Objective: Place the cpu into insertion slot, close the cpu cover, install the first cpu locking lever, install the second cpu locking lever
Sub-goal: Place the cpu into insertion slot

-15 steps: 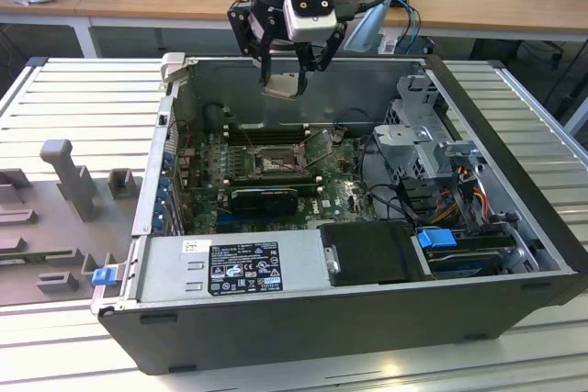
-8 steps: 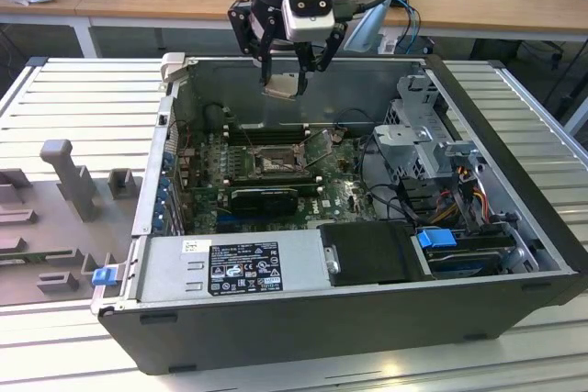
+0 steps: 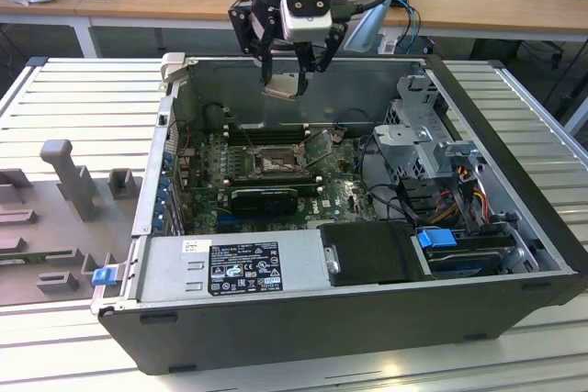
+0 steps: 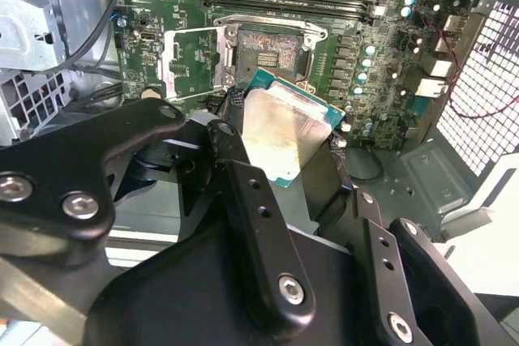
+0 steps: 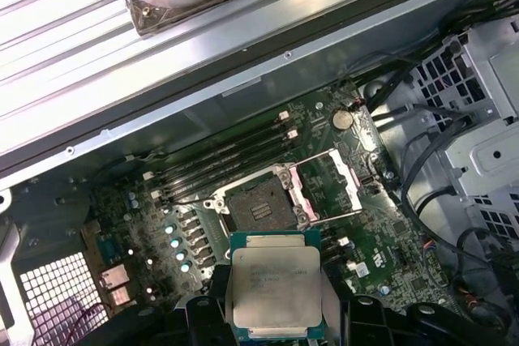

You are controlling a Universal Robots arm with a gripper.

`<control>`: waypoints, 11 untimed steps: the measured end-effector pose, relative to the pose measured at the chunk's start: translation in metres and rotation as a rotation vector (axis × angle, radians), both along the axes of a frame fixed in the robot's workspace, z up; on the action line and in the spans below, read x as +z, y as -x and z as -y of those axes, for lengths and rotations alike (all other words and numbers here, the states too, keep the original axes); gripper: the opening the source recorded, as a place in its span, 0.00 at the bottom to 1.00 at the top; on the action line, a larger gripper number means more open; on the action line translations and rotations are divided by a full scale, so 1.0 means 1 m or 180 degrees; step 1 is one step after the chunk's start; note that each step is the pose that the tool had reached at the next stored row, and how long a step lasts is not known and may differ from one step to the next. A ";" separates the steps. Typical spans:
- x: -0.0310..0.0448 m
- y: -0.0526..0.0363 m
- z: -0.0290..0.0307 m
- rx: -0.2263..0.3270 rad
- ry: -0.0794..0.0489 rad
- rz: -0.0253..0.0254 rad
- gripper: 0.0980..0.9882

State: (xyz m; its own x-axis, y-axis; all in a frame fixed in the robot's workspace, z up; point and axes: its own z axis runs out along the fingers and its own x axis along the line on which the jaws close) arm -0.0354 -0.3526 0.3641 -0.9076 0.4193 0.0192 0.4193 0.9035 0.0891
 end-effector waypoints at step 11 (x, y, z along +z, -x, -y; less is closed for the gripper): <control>-0.0004 0.0000 0.0000 -0.0238 0.0002 0.0000 0.48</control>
State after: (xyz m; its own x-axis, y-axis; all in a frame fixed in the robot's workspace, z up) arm -0.0354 -0.3525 0.3637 -0.8738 0.4860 0.0190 0.4856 0.8697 0.0885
